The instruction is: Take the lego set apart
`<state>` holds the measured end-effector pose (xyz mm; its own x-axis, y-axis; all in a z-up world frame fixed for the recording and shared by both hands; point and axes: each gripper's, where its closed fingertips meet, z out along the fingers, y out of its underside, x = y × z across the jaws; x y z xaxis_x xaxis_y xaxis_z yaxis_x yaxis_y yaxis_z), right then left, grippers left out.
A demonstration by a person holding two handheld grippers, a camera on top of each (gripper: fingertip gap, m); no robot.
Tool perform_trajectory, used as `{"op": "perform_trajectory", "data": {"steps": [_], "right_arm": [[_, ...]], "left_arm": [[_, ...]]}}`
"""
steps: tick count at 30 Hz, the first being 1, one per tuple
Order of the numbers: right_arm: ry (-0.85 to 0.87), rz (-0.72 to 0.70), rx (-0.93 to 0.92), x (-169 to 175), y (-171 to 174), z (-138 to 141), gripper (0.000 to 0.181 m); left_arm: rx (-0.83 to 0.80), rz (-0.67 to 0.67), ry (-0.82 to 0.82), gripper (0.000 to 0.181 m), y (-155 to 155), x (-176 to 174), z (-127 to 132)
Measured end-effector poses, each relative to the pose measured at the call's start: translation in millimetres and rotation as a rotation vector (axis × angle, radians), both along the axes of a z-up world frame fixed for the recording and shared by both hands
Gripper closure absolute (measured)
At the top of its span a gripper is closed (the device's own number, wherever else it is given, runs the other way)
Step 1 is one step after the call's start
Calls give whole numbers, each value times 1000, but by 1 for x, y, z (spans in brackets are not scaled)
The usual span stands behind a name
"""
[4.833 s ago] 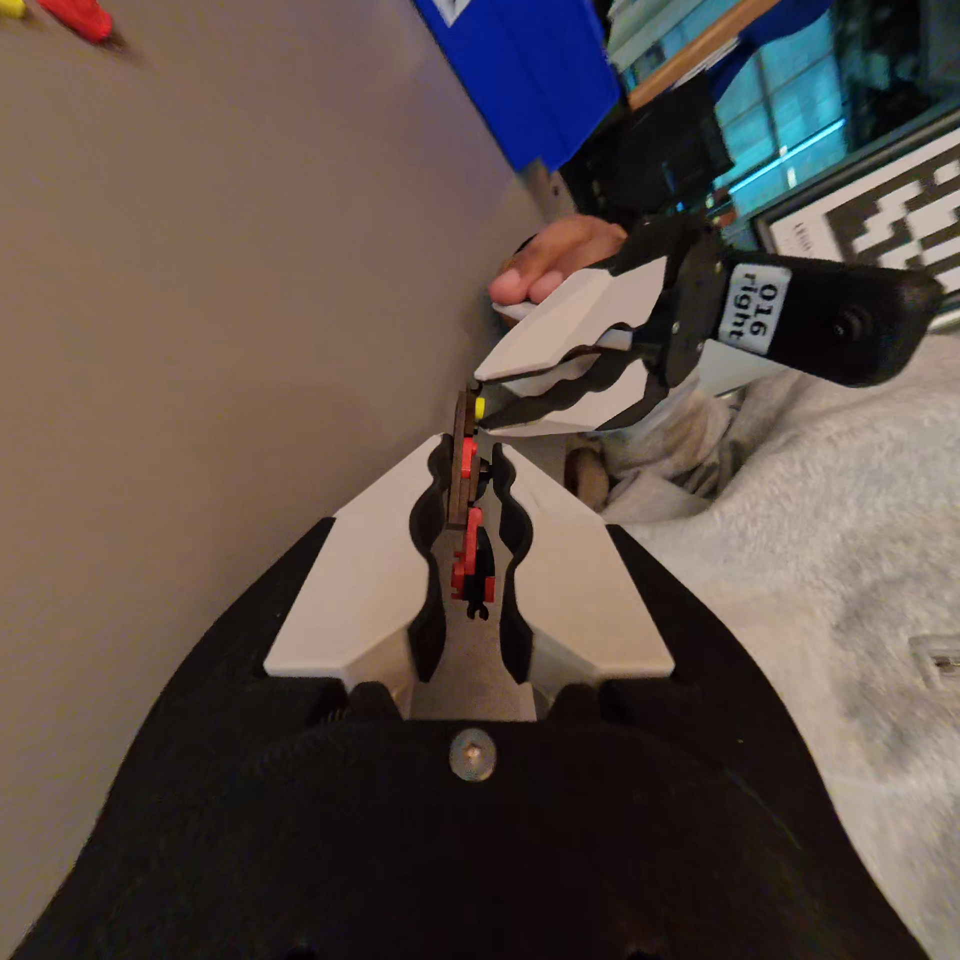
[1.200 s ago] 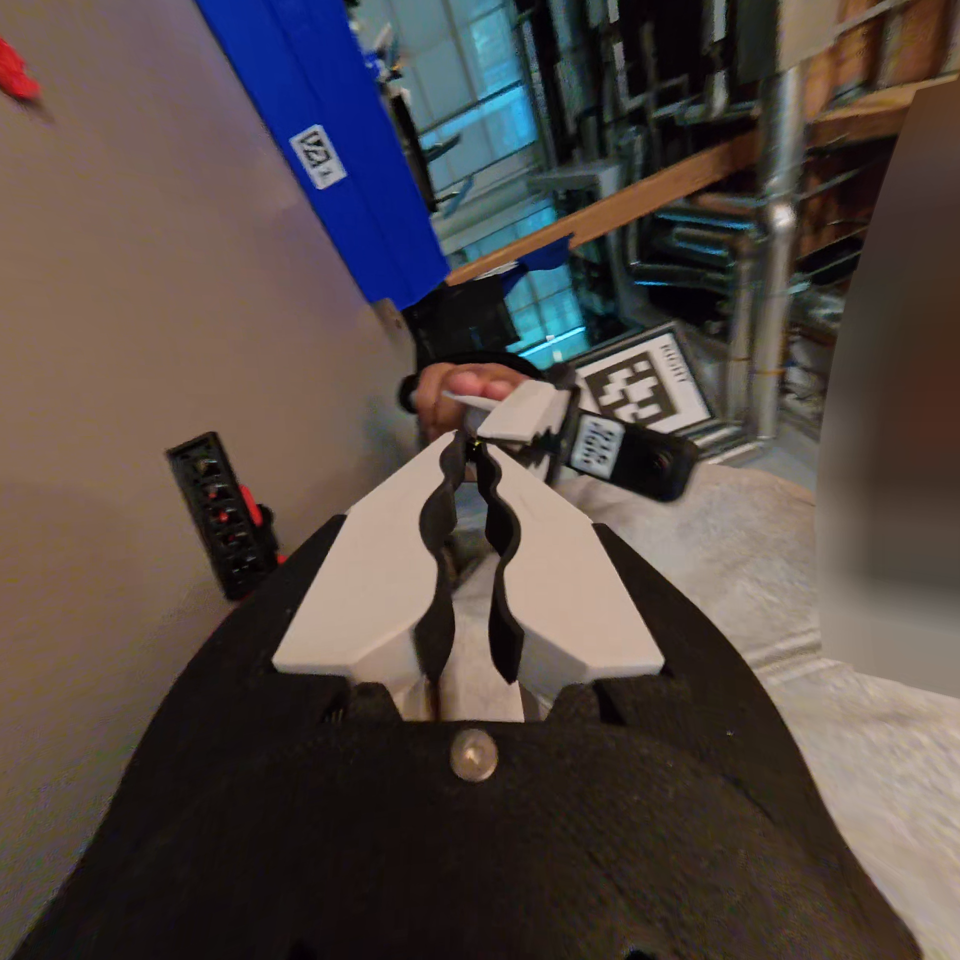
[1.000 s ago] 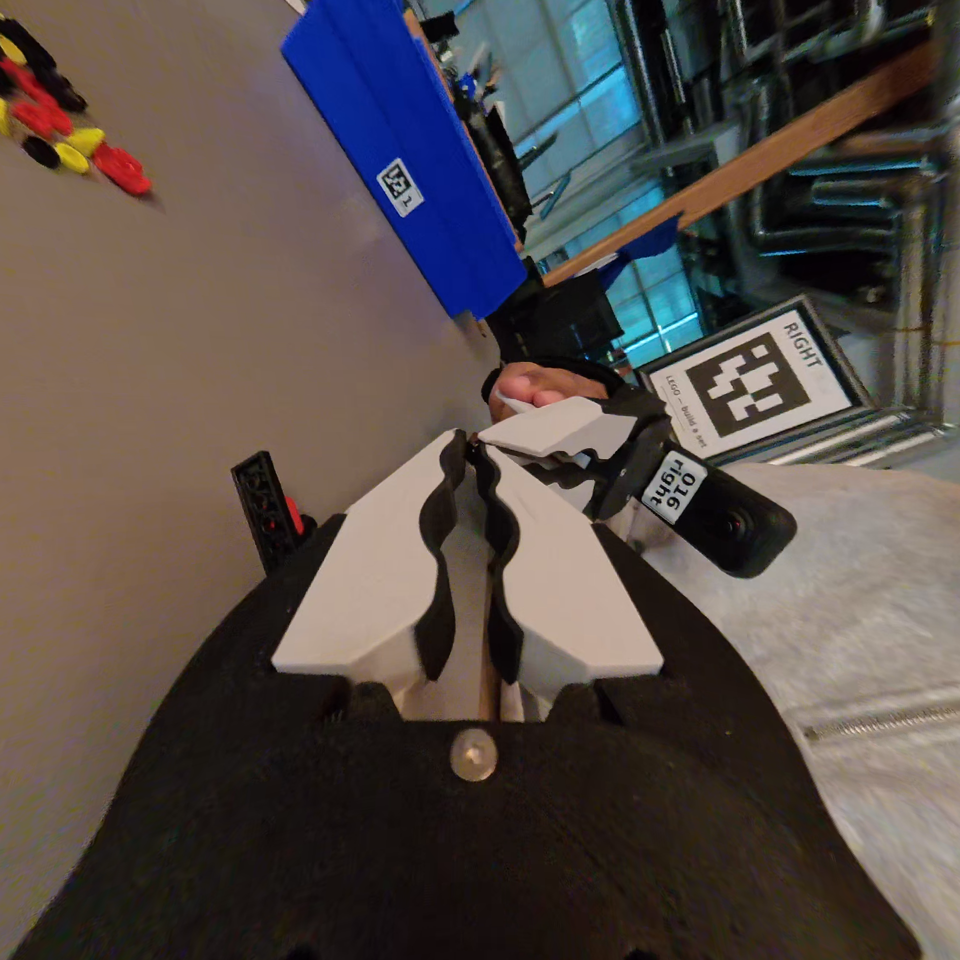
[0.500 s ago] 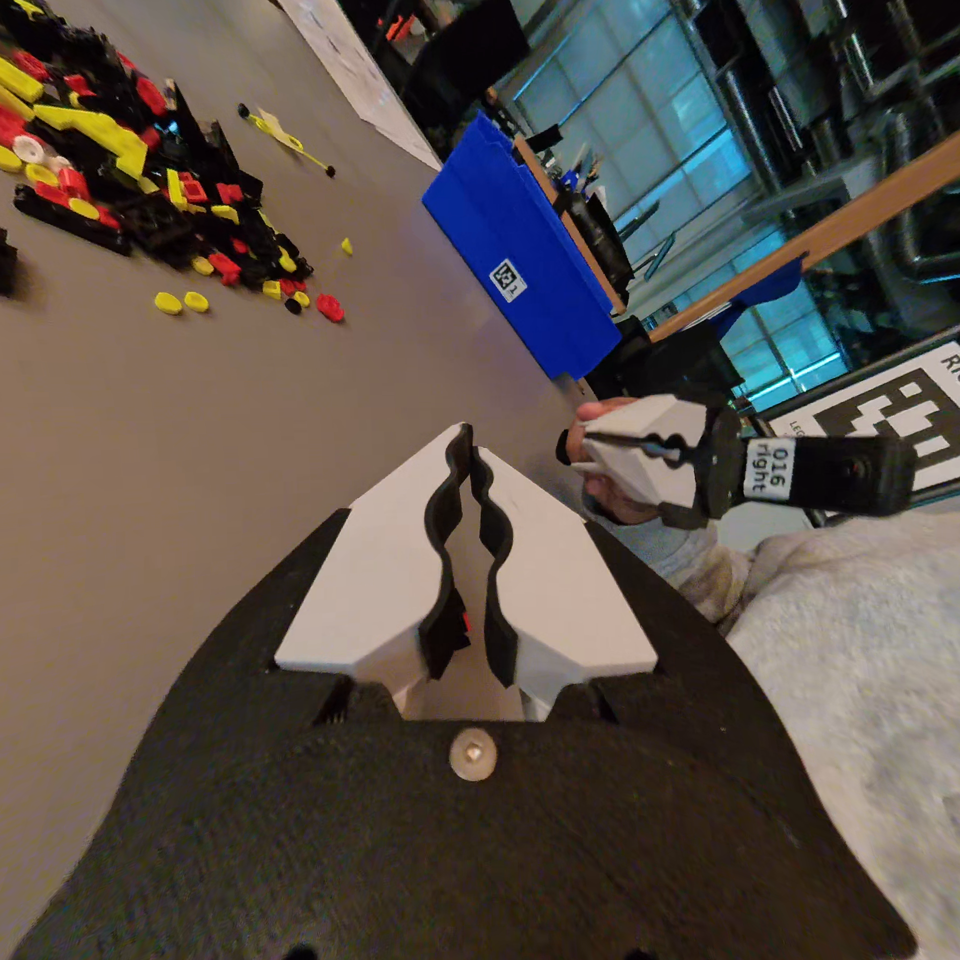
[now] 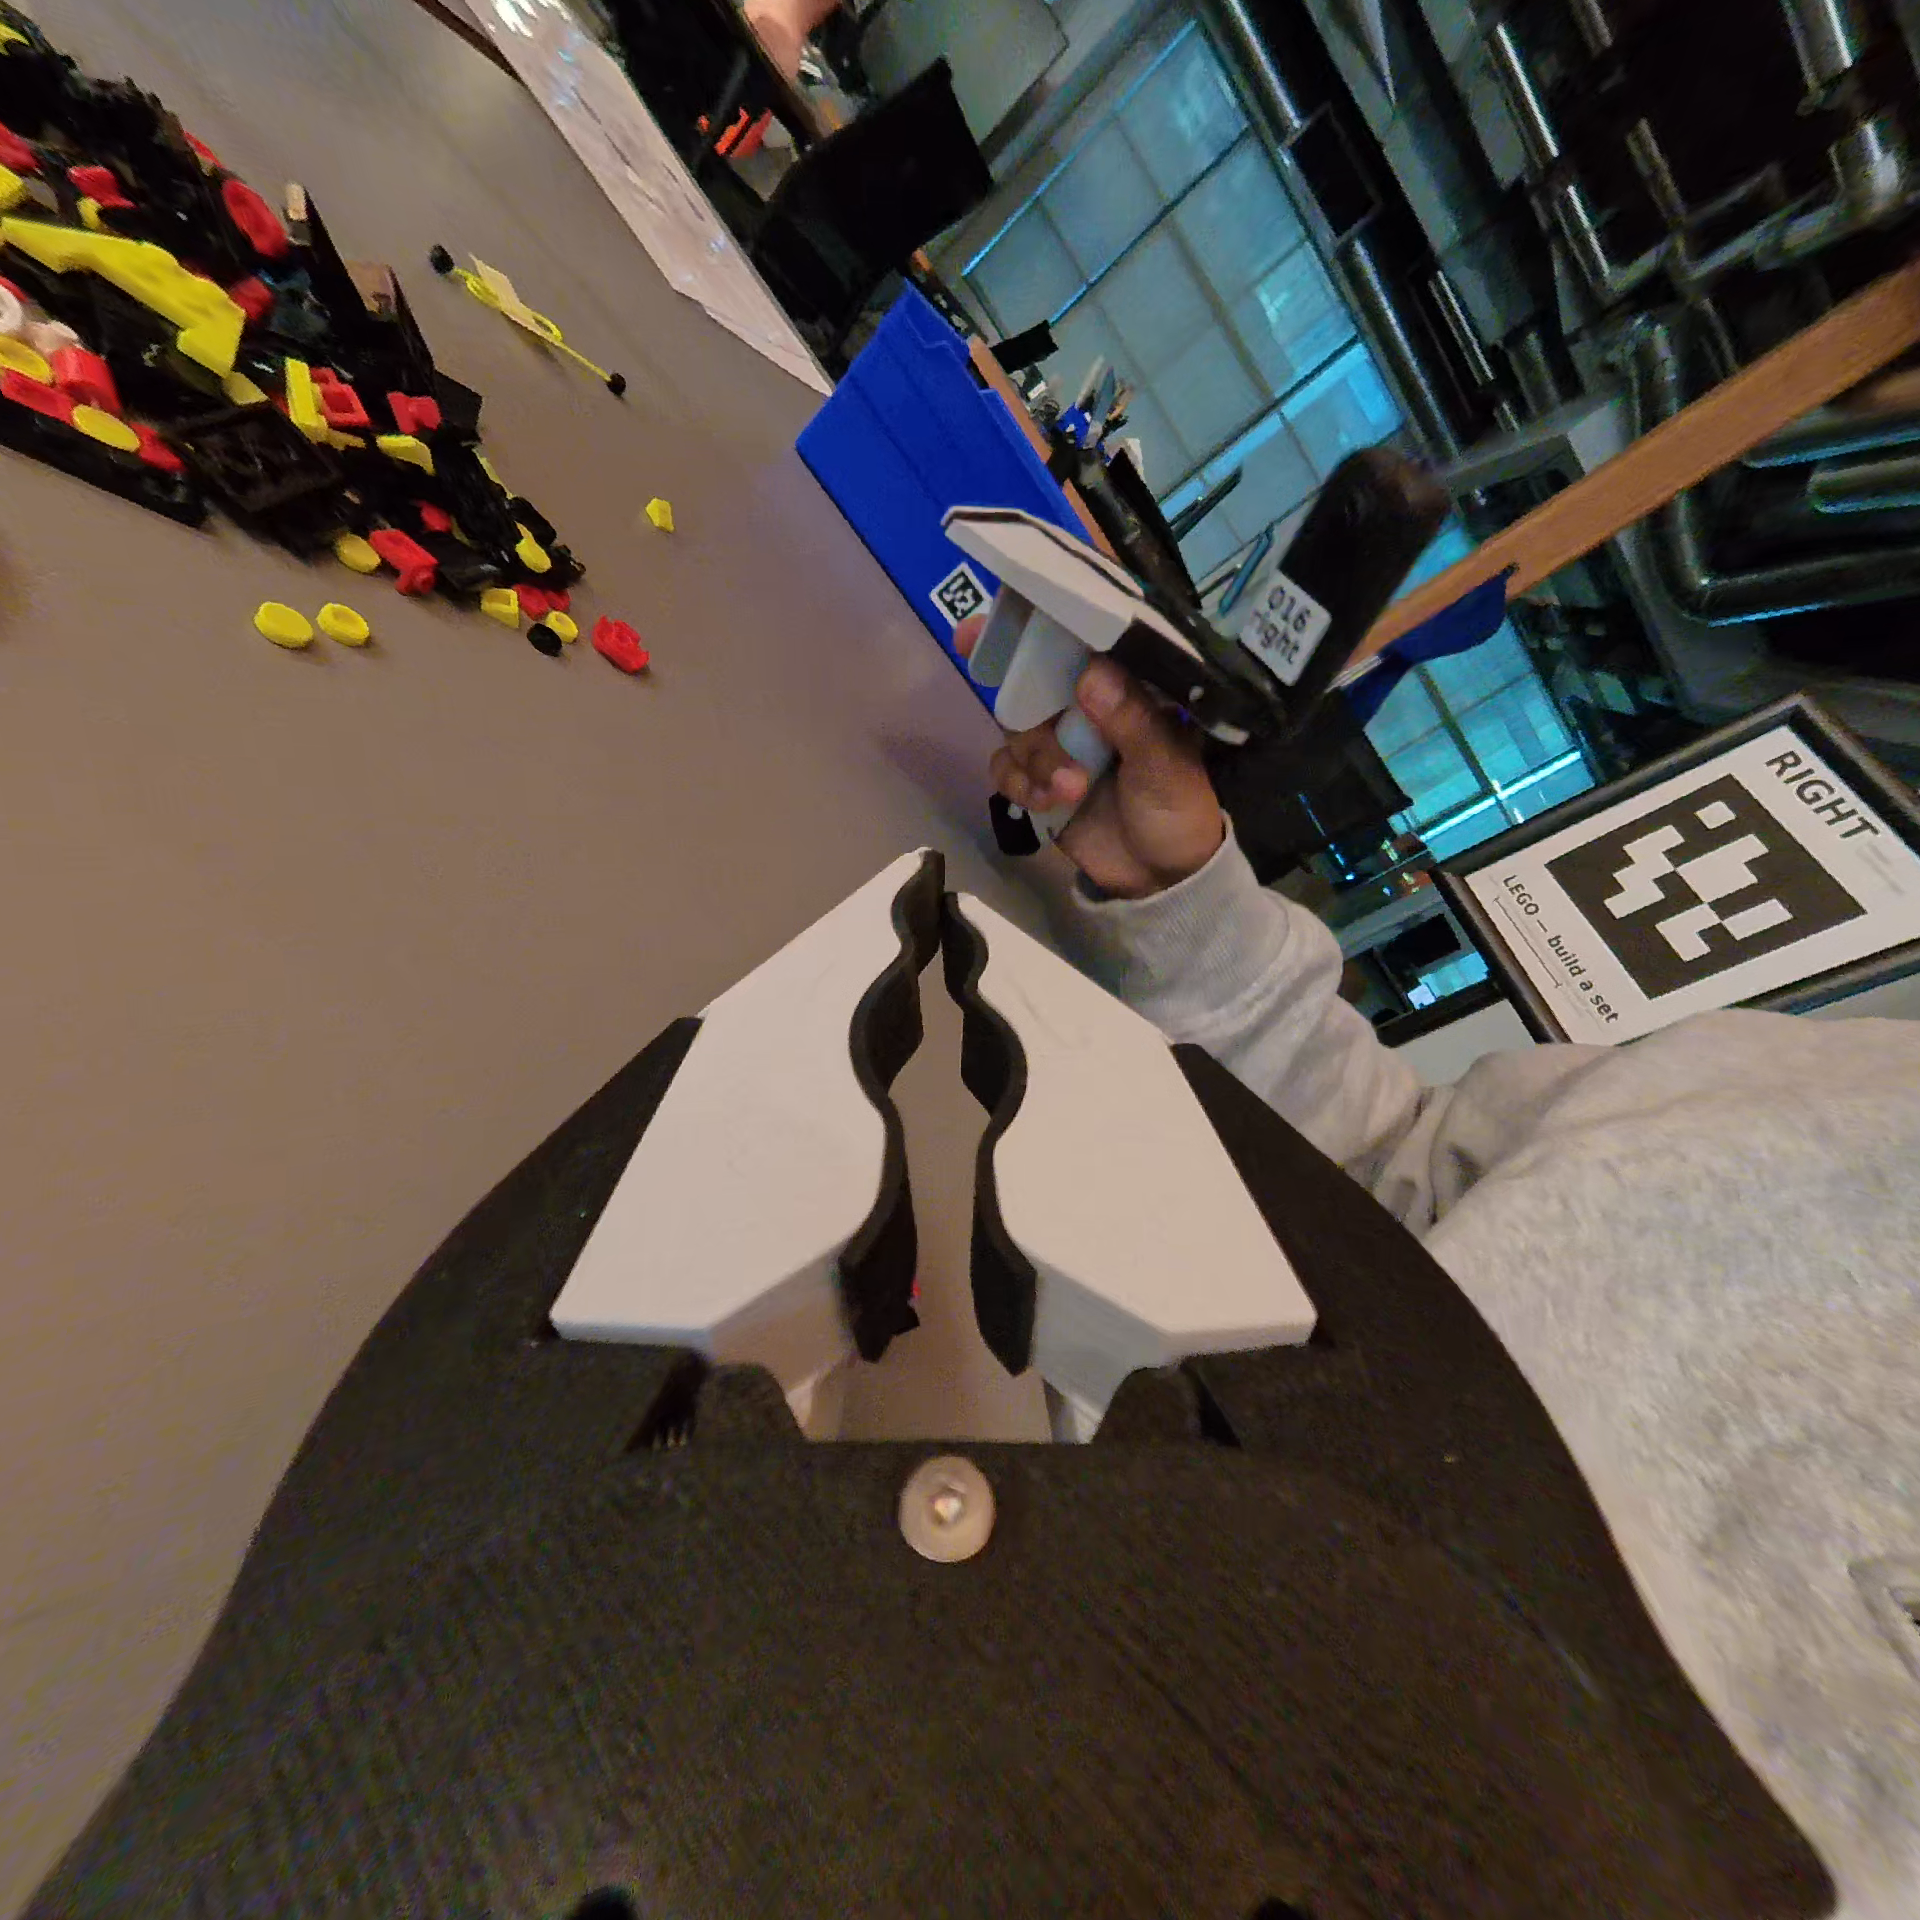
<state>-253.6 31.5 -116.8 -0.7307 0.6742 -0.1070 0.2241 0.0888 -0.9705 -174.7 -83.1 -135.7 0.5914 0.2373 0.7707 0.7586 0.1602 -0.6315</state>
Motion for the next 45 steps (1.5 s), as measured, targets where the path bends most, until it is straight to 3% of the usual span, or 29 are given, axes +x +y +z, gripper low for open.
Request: {"op": "perform_trajectory", "data": {"steps": [3, 8, 12, 16, 20, 21, 24, 27, 36, 40, 45], "right_arm": [[-140, 208, -155, 3, -27, 3, 181], [-314, 478, -686, 21, -39, 47, 181], [-380, 513, -884, 21, -24, 58, 181], [-411, 490, -945, 13, -17, 59, 181], [-401, 337, -737, -9, -19, 32, 173], [-382, 252, -594, -19, -16, 16, 170], [-271, -66, -29, -54, 18, -40, 137], [-172, -199, 289, -73, 42, -60, 146], [-310, -132, 405, -75, 28, -90, 166], [-248, -63, 383, -67, 17, -81, 173], [-157, 110, 208, -47, -28, -50, 174]], "left_arm": [[-3, 17, 0, 181, -3, -3, -1], [2, 19, -3, 181, -6, -4, -2], [5, -1, -21, 181, -5, -3, -6], [9, -16, -32, 181, -2, -1, -9], [5, -10, -28, 181, -4, -2, -9], [9, -7, -28, 181, -5, -3, -9], [17, 2, -28, 181, -7, -5, -8], [19, 5, -28, 181, -7, -6, -8], [10, 2, -26, 181, -6, -6, -10], [33, 10, -31, 181, -8, -7, -7], [60, 19, -41, 181, -11, -10, -5]]}}
